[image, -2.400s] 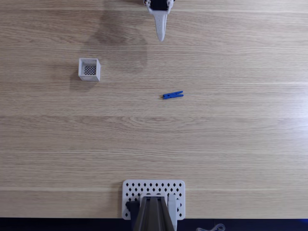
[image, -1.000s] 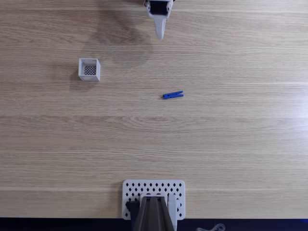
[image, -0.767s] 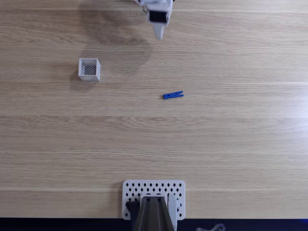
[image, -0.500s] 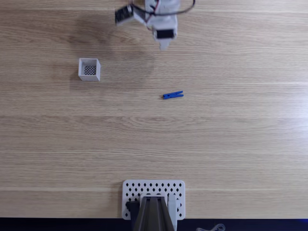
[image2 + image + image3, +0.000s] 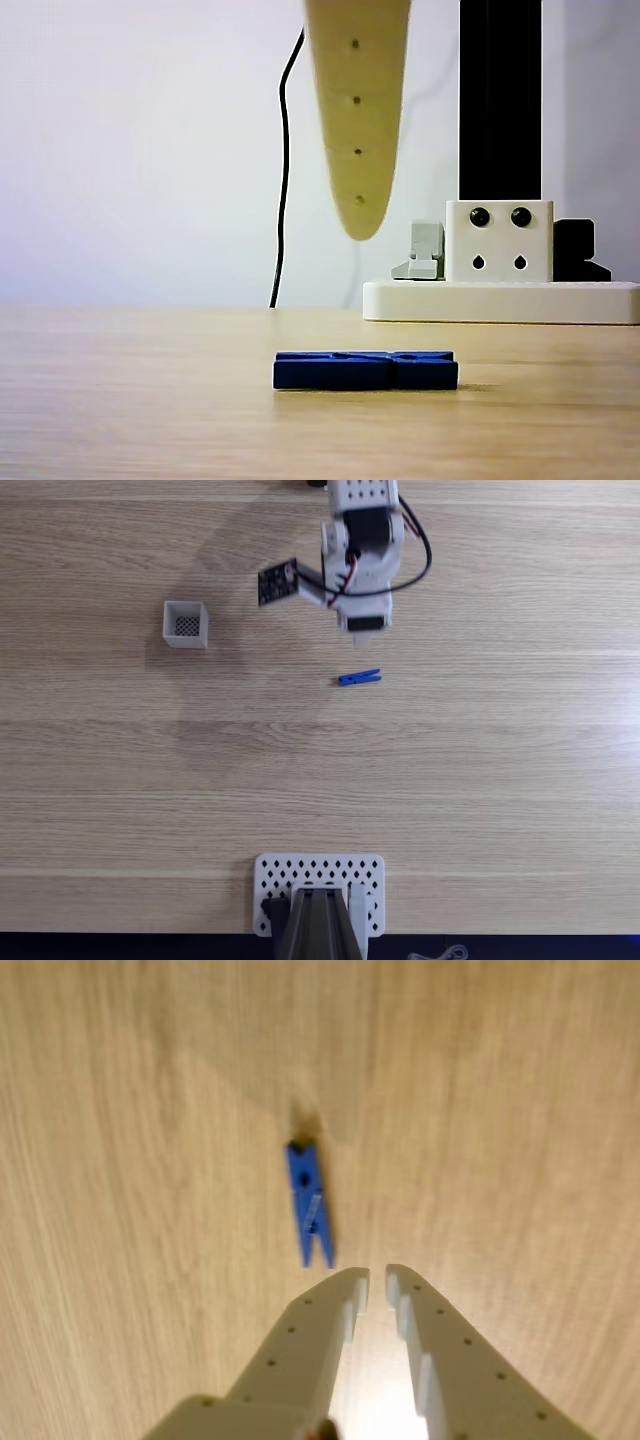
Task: Grasp a peg and put it in the crate.
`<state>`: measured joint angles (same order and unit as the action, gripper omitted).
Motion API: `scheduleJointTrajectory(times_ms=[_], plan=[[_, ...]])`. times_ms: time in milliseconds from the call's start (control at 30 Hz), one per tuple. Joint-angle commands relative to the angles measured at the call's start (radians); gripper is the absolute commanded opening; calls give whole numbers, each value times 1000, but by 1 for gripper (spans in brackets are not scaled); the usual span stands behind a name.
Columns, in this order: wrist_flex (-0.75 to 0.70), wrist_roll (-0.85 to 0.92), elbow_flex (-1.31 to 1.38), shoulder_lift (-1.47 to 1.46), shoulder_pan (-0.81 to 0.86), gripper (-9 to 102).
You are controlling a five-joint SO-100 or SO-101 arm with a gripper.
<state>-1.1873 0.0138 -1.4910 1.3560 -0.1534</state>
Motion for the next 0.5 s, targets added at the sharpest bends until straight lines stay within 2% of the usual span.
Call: scheduleJointTrajectory(times_ms=[0,200,467], plan=[[-12,-6,225,-52,3,4],[-14,-5,314,-172,11,14],[-12,-3,371,-287,3,15]])
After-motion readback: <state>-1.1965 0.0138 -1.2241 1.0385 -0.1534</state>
